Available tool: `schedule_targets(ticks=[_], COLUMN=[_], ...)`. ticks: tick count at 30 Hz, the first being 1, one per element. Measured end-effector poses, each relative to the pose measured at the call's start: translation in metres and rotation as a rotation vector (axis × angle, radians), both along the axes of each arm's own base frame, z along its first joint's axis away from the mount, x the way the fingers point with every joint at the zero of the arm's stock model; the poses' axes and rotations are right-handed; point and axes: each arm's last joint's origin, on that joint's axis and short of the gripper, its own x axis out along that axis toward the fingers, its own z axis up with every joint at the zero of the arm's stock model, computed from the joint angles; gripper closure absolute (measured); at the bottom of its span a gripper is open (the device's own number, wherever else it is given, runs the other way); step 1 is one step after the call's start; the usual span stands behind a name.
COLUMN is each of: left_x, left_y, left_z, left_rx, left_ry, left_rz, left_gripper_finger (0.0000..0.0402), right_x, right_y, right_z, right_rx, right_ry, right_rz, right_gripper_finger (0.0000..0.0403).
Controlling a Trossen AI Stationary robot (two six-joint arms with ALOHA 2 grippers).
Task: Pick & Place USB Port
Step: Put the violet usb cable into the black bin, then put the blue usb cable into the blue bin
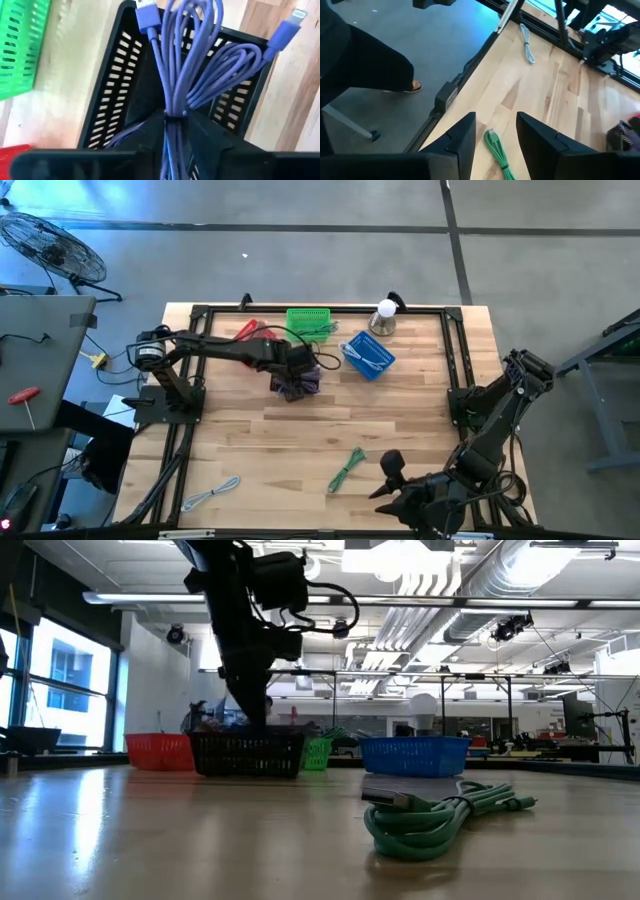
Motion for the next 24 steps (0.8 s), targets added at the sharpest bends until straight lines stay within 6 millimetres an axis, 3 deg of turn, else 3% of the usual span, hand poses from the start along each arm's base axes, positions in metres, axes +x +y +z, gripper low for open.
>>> schedule_targets(ticks=[8, 15, 19, 24], left_x=[0.001, 0.006, 0.011, 0.013], left_y=[0.000, -0.008, -0.032, -0.086], left_z=[0.006, 0.041, 0.060, 0.065], left_rx=[-0.037, -0.245, -0.379, -0.460], left_ry=[-0.018, -0.034, -0.051, -0.040], left_rz=[0.085, 0.087, 0.065, -0.007], left_gripper_finger=[0.0248, 0.0198, 0.0191, 0.0190], right_x=[0.000, -0.002, -0.002, -0.003], right_y=[-0.001, -0.003, -0.003, -0.004], right_z=[-0.001, -0.003, -0.004, -0.005], right_rx=[-0.002, -0.009, -0.014, -0.009], right_ry=[0.003, 0.033, 0.039, 0.056], right_rz=[-0.016, -0.035, -0.036, -0.051], right_gripper_finger=[0.0270, 0.0270, 0.0270, 0.0270])
